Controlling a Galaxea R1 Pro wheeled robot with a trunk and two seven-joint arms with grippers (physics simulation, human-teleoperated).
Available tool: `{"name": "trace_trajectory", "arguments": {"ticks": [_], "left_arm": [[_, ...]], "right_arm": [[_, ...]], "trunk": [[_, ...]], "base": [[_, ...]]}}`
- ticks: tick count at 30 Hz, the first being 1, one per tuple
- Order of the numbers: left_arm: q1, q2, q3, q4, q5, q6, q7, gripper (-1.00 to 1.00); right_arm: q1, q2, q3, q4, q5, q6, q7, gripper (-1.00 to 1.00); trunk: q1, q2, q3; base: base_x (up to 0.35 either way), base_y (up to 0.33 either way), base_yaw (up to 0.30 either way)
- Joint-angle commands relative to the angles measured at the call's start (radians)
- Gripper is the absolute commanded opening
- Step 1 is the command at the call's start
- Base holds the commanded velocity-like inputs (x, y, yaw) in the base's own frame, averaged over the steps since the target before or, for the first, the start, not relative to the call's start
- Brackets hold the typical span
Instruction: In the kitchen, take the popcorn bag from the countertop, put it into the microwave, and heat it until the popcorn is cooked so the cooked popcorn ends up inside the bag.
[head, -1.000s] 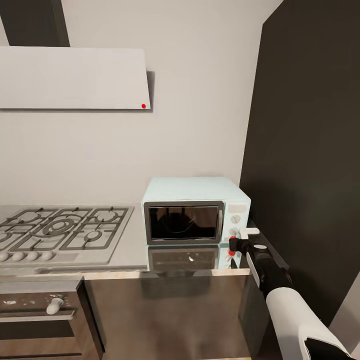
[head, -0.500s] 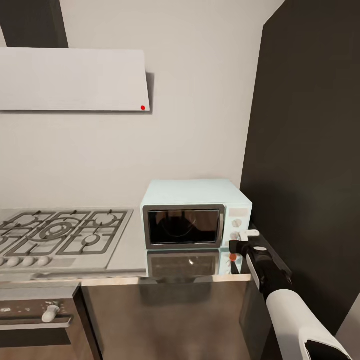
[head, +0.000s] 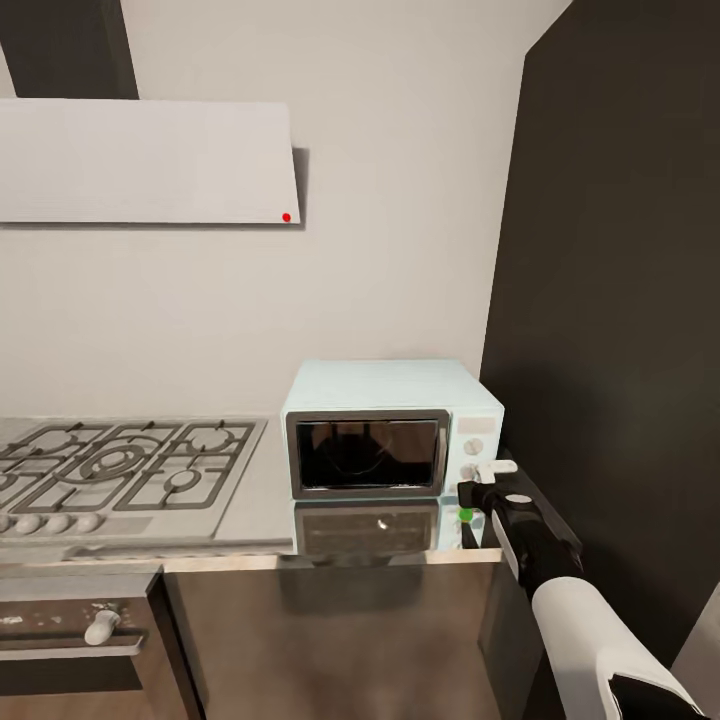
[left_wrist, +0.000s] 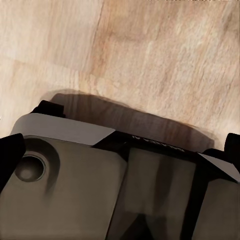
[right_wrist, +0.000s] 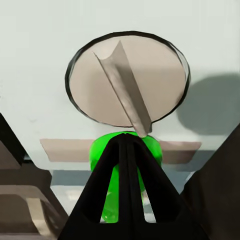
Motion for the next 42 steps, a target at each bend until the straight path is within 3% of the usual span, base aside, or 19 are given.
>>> {"name": "trace_trajectory", "arguments": {"ticks": [1,34,39,42], "left_arm": [[-0.001,0.000,-0.009,0.001,0.010,-0.003,-0.001,1.00],[-0.001,-0.002,-0.010,0.001,0.006,-0.003,-0.001,1.00],[-0.001,-0.001,-0.008,0.002,0.016,-0.003,-0.001,1.00],[-0.001,-0.001,-0.008,0.003,0.018,-0.003,-0.001,1.00]], "right_arm": [[-0.001,0.002,-0.006,-0.004,0.003,0.005,0.010,-1.00],[-0.001,0.011,-0.001,-0.010,0.004,0.007,0.014,-1.00],[-0.001,0.010,-0.002,0.096,-0.001,0.003,-0.008,-1.00],[-0.001,0.005,-0.003,0.225,0.004,-0.023,-0.017,-1.00]], "trunk": [[0.012,0.000,-0.001],[0.012,0.000,-0.001],[0.012,0.000,-0.001],[0.012,0.000,-0.001]], "base": [[-0.074,0.000,0.000],[-0.337,0.000,0.000],[-0.192,0.000,0.000],[-0.020,0.000,0.000]]}}
